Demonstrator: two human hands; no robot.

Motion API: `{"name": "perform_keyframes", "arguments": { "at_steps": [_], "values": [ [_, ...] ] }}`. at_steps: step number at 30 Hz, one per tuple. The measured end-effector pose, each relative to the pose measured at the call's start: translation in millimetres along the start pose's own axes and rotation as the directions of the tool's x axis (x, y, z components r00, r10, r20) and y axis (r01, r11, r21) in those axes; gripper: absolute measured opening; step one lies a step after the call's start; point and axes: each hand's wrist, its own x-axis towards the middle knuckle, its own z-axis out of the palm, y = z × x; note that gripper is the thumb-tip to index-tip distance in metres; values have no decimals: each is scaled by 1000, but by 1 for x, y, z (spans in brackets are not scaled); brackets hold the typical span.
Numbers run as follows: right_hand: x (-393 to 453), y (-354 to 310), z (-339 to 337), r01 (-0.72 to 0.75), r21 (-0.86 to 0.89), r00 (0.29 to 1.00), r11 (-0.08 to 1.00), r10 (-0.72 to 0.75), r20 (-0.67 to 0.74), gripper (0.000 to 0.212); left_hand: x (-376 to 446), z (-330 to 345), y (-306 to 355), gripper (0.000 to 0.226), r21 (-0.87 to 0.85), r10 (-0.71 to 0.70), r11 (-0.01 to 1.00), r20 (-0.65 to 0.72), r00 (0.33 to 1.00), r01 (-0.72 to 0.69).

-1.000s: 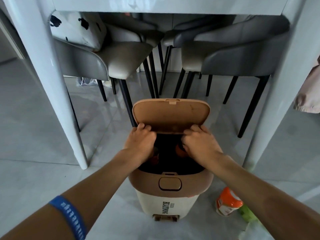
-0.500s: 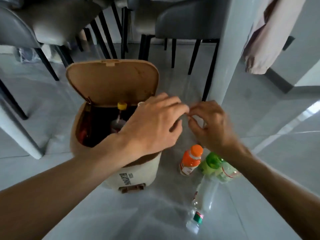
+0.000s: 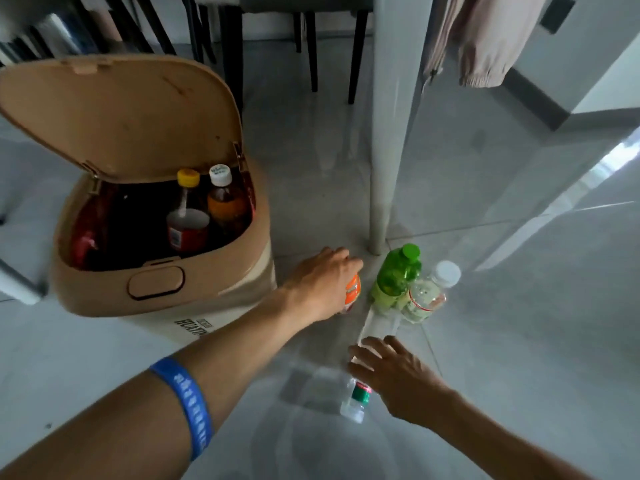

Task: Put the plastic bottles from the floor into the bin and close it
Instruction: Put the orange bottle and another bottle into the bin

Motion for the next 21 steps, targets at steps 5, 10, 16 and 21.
{"name": "perform_keyframes", "arguments": {
  "at_steps": [5, 10, 16, 21],
  "values": [
    [4, -9, 28, 143, -213, 984, 967, -116, 134, 38, -14, 3, -11, 38, 33, 33, 999, -28, 999, -32],
    [12, -12, 31, 185, -259, 982, 948, -188, 12, 24, -27, -6, -13, 46, 5, 3, 1000, 12, 1000, -3],
    [33, -1, -57, 52, 291, 933, 955, 57, -354, 49, -39, -68, 9, 25, 39, 50, 998, -7, 999, -50],
    [50, 11, -163, -18, 697, 778, 717, 448, -441, 41, -68, -200, 11, 30, 22, 68, 998, -263, 962, -64]
  ]
}}
